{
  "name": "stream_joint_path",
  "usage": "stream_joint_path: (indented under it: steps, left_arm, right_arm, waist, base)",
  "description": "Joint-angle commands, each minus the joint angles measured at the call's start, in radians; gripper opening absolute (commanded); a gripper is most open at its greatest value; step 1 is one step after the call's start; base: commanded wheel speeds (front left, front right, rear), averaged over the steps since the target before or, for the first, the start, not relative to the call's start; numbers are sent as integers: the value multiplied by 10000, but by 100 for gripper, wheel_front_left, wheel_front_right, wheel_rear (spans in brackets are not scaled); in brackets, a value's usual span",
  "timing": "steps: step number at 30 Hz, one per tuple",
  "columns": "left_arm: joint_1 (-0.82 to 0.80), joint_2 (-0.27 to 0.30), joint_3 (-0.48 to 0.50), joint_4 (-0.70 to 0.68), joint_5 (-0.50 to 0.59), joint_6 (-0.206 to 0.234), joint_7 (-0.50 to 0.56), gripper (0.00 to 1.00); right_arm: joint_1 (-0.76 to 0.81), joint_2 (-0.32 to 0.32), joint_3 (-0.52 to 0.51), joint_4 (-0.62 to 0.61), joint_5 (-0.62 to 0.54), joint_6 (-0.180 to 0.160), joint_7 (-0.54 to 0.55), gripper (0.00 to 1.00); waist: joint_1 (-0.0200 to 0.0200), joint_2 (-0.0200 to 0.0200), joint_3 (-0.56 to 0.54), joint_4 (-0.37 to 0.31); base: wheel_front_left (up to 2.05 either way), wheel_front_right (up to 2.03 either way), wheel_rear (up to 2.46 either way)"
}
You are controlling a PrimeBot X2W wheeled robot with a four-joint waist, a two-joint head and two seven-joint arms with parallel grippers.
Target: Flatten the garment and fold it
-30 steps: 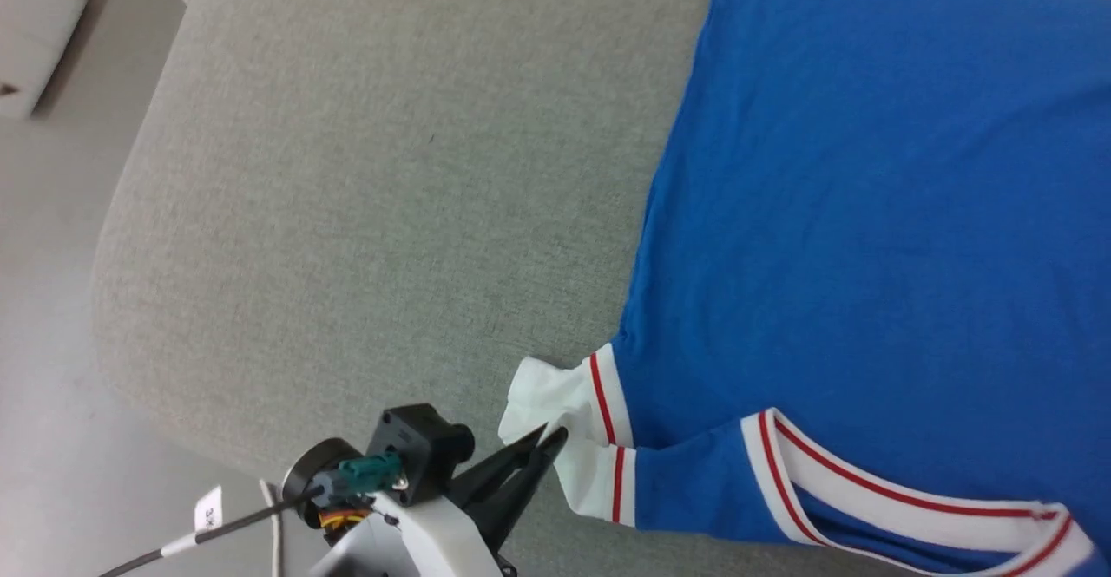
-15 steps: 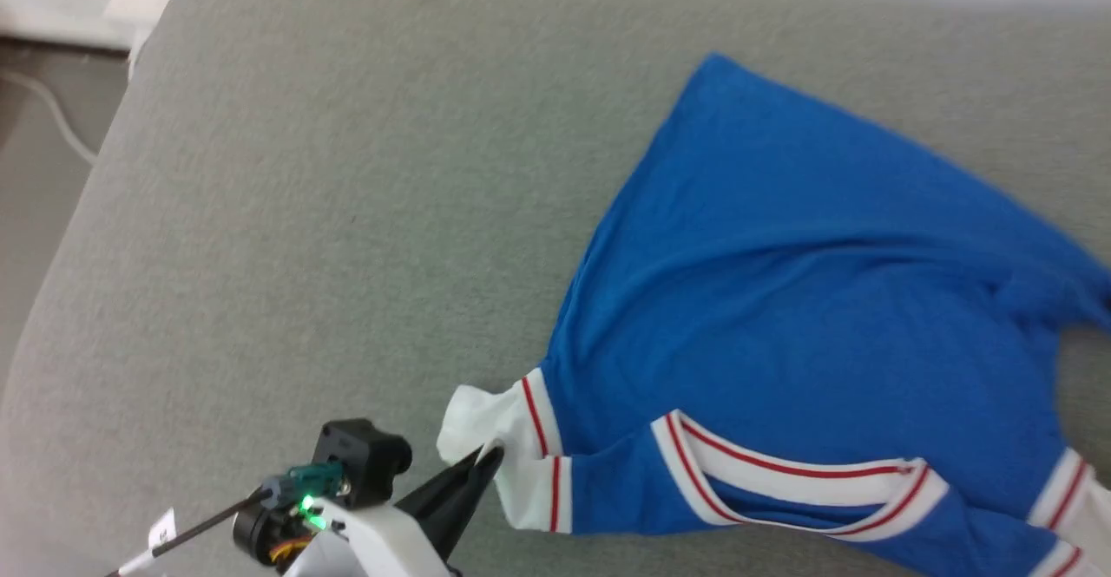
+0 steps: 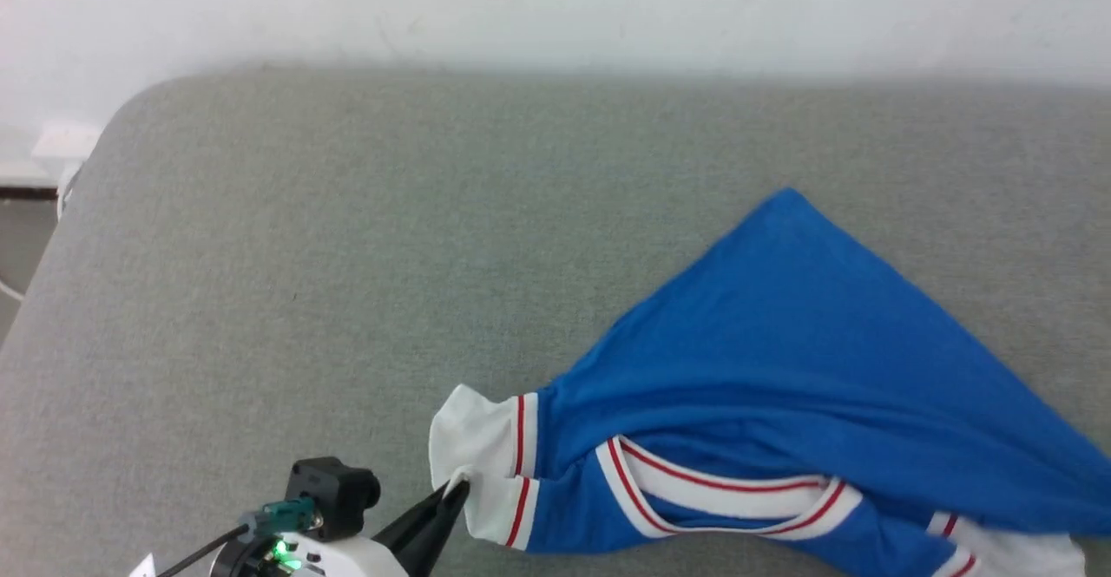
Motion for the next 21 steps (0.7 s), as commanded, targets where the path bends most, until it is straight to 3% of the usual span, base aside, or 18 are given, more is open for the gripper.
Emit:
stream_joint_path:
  steps: [1,6,13,14,15,21]
  left_arm:
    - [71,-26,58,43,-7,82,-101,0]
    - [87,-17,26,140,34,91,-147,0]
    - [-11,-44,-71,65,86,73,-99,0]
    - [-28,-48,-90,45,99,70,-88,0]
    - [-46,-49,-105,19,114,70,-79,0]
    - [-227,-44,-166,-132,208,37,-26,0]
  right_arm:
    - [294,161,-268,-93,-79,-9,78,0]
    - [1729,753,-1698,-743,-787,-9,722,0]
    - [2692,1743,-2919,-1875,-1662,-9,1737,0]
    - [2711,1813,-3036,-2080,-1806,-9,1791,5]
    - [2707,1868,-3137,-2301,-1921,-9,1833,100]
    - [2055,1939,-3631,-3669,-2130,-9,2374,100]
  waist:
    - [2,0,-228,-236]
    - [2,0,-333,-249]
    - [2,0,-277,-122]
    - [2,0,-251,-84]
    - [2,0,-201,-41]
    - [2,0,184,345]
  base:
    - [0,0,0]
    - [0,0,0]
    - [0,0,0]
    - [0,0,0]
    - [0,0,0]
    - [0,0,0]
